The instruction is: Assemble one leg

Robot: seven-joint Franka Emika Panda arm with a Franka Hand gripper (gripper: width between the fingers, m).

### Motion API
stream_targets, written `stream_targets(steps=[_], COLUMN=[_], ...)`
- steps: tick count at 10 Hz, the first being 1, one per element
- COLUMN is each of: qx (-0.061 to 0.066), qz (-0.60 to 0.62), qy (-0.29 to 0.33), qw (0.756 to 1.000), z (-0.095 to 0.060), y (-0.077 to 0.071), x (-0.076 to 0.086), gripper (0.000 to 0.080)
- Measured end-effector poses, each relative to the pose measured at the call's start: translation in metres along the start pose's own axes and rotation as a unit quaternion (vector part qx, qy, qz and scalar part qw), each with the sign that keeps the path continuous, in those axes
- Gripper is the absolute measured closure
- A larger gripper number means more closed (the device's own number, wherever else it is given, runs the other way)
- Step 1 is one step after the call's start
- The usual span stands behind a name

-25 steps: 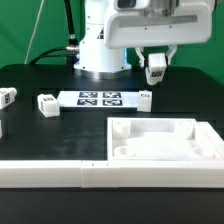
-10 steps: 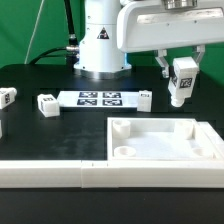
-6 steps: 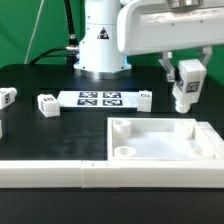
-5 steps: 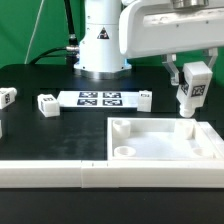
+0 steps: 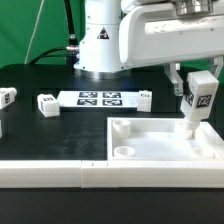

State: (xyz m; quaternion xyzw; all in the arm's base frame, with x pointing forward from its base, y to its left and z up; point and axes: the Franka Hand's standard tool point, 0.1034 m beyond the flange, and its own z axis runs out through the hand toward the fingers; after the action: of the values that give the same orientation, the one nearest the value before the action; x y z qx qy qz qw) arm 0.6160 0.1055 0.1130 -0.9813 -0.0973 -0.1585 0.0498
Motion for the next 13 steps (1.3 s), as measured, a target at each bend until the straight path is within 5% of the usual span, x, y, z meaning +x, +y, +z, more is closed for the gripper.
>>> stream_targets(steps=[2,3,7,13], qx=[-0.027,-0.027,-0.019,-0.019], qz=[-0.007,-0.01,-0.013,-0.014], qy=[0.099,0.097,0.095,0.091], qw=[0.995,0.995,0.995,0.996], z=[-0.003,0.001,0.006,0.029], y=[0.01,0.006,0.0,-0.003], x=[0.005,-0.004,0.021,0.007], gripper=[0.0509,0.0509,0.0509,0.0509])
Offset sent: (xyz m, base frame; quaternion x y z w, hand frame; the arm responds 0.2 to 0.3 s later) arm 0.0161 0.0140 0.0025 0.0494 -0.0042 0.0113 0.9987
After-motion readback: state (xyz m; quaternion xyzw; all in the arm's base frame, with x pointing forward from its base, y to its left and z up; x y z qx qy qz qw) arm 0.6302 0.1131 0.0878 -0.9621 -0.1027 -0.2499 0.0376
